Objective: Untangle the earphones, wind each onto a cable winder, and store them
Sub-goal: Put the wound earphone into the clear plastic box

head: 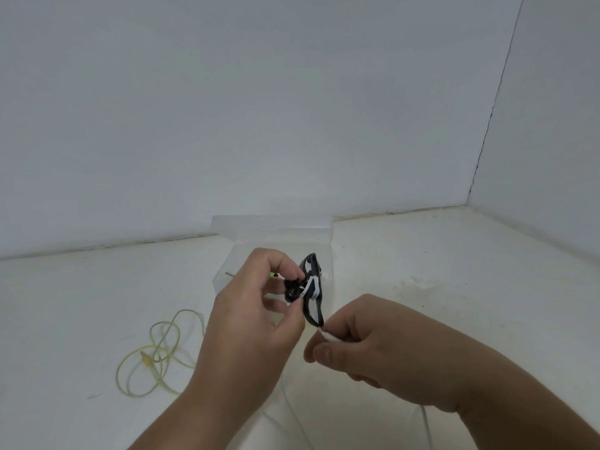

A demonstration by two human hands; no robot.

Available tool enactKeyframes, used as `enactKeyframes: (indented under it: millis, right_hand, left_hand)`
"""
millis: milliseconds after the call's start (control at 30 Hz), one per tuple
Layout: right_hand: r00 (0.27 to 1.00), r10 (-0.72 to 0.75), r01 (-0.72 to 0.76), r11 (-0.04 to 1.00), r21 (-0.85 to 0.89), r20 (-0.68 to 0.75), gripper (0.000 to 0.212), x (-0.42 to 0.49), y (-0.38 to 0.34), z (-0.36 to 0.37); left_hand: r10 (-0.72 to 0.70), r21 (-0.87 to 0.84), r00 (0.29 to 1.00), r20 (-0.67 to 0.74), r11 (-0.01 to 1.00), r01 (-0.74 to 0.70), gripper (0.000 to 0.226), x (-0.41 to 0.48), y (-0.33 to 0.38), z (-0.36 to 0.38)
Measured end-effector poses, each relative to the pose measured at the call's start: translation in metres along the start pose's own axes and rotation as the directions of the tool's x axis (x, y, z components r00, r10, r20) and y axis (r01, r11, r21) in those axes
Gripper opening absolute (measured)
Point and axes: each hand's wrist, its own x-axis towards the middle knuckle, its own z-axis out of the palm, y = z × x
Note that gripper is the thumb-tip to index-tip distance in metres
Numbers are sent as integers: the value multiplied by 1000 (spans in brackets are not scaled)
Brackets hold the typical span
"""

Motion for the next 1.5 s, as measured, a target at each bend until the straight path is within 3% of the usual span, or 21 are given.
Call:
enactKeyframes:
  millis: [167, 300, 367, 433, 533, 700, 933, 1200, 1400, 1500]
  right_hand:
    - [993, 35, -31, 999, 39, -110, 22, -3, -2, -2]
    - [983, -58, 59, 998, 4, -176, 39, -3, -3, -1]
    - [957, -108, 91, 993, -74, -271, 37, -2, 1, -4]
    - [906, -151, 110, 986, -125, -396, 33, 0, 5, -8]
    - [807, -163, 154, 986, -65, -567, 33, 1, 9, -14]
    - [745, -49, 153, 983, 99, -665, 34, 9, 17, -15]
    - [794, 32, 155, 955, 254, -607, 35, 18, 25, -8]
    - [798, 67, 150, 940, 305, -599, 37, 21, 25, -5]
    - [925, 170, -58, 947, 317, -340, 44, 24, 22, 8]
    - [964, 164, -113, 966, 234, -212, 43, 24, 18, 16]
  left_hand:
    - [159, 223, 986, 50, 960, -166, 46, -1, -1, 0]
    - [262, 319, 954, 148, 900, -297, 39, 0, -4, 1]
    - [280, 317, 942, 183, 891, -326, 35, 1, -4, 2]
    - [256, 256, 946, 196, 918, -302, 33, 0, -4, 2]
    - [187, 169, 958, 219, 959, -226, 36, -1, -4, 3]
    - [62, -17, 973, 220, 998, -60, 47, -4, 3, 4]
    - [-34, -254, 963, 268, 961, 104, 49, -3, 9, 1]
    - [-1, -389, 974, 227, 917, 91, 36, 1, 12, 2]
    - [-28, -436, 994, 103, 897, 70, 30, -3, 8, 5]
    - [-53, -381, 998, 29, 923, 60, 44, -1, 6, 4]
